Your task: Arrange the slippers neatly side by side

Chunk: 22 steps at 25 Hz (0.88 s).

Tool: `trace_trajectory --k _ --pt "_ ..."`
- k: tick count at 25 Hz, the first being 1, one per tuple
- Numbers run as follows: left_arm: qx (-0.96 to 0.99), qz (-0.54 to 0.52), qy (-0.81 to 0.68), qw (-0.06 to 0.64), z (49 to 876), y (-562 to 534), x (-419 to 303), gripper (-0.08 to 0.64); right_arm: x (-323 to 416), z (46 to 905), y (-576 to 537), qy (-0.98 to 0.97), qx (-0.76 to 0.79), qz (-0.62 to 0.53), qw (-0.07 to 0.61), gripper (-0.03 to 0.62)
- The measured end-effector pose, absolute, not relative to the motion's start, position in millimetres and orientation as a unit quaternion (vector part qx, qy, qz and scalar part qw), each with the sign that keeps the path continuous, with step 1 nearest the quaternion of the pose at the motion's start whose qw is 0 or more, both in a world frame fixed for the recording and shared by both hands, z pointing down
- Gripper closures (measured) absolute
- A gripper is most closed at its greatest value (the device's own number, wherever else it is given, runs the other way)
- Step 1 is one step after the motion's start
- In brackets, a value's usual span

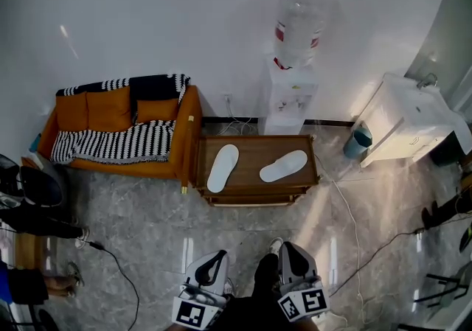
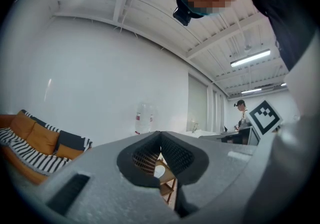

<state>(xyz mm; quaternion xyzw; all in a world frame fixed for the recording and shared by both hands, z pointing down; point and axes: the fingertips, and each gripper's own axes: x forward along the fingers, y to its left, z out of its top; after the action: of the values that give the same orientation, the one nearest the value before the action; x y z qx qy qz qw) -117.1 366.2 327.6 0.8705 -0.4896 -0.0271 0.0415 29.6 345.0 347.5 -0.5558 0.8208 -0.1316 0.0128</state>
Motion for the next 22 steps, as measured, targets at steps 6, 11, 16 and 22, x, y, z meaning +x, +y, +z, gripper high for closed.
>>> trace_trajectory --k 6,11,16,22 --pt "0.863 -0.014 -0.502 0.055 328 294 -69 0.544 76 344 267 0.831 -0.54 -0.135 0.006 0.58" --pt "0.855 -0.011 -0.515 0.064 325 234 -22 0.544 123 351 204 0.837 -0.526 -0.148 -0.006 0.58" --pt "0.846 -0.056 -0.527 0.066 309 177 25 0.544 164 366 143 0.849 -0.503 -0.16 -0.031 0.58" --pt "0.838 -0.036 -0.541 0.07 313 146 57 0.544 193 394 97 0.853 -0.49 -0.173 -0.046 0.58"
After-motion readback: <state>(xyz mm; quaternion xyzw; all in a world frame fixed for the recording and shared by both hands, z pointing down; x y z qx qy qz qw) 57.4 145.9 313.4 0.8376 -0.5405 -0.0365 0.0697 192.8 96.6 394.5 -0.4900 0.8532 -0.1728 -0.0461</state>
